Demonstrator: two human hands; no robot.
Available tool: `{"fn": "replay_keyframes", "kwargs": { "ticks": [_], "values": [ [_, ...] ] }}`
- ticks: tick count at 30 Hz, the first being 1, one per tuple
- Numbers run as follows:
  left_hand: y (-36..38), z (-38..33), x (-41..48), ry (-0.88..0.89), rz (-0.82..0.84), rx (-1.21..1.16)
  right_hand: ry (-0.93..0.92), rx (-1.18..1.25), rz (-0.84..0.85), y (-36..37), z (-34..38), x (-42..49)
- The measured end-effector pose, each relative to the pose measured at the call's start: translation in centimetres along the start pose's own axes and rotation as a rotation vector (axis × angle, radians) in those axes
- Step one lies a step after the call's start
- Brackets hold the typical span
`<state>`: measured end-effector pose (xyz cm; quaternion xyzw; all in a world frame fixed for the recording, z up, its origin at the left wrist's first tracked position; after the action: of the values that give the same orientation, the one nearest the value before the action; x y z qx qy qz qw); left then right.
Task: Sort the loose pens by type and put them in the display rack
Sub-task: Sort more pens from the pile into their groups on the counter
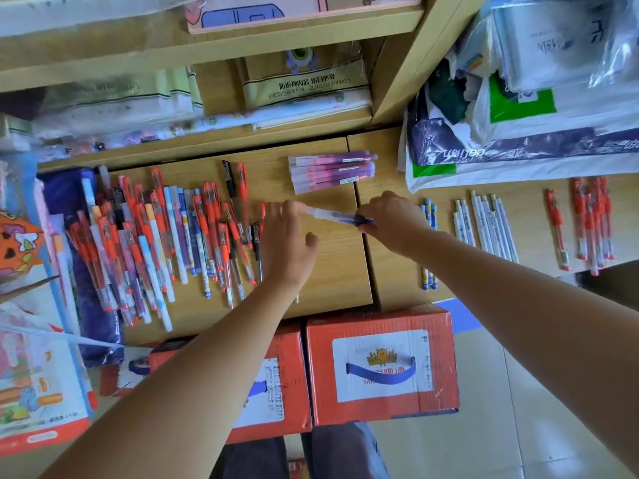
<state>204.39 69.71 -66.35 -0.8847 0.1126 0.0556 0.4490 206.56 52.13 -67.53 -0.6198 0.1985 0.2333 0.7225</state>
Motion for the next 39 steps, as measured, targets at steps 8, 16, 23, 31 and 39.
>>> {"fn": "replay_keyframes", "kwargs": {
  "ticks": [8,16,23,31,39],
  "values": [
    [2.5,-0.8,0.7,0.253,0.165,0.266,-0.093,-0.057,-0.192,0.7,0.8,1.6],
    [3.2,0.1,1.7,0.271,0.163,0.319,-0.174,0.06,-0.311,0.9,-1.4,0.0],
    [3.5,0.2,1.5,0.276,0.147,0.386,-0.154,0.049,-0.283,1.8,-1.1,0.1],
    [3.8,0.2,1.4,0.291,0.103,0.392,-0.21,-0.039,-0.257,2.4,-0.2,0.1],
    [2.9,3.0,-0.4,0.253,0.114,0.539,-0.122,0.012,-0.279,1.6,0.4,1.4]
  ]
}}
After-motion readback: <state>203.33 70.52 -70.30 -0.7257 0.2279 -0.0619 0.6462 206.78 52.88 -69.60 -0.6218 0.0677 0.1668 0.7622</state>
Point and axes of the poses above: each hand's wrist, its own x-axis towards the middle knuckle, its own y-axis out of the palm, z = x × y, the point moved 5 cm from there along x, towards the middle knuckle, and after that the axes turned 9 degrees about y, right-handed, at the moved point
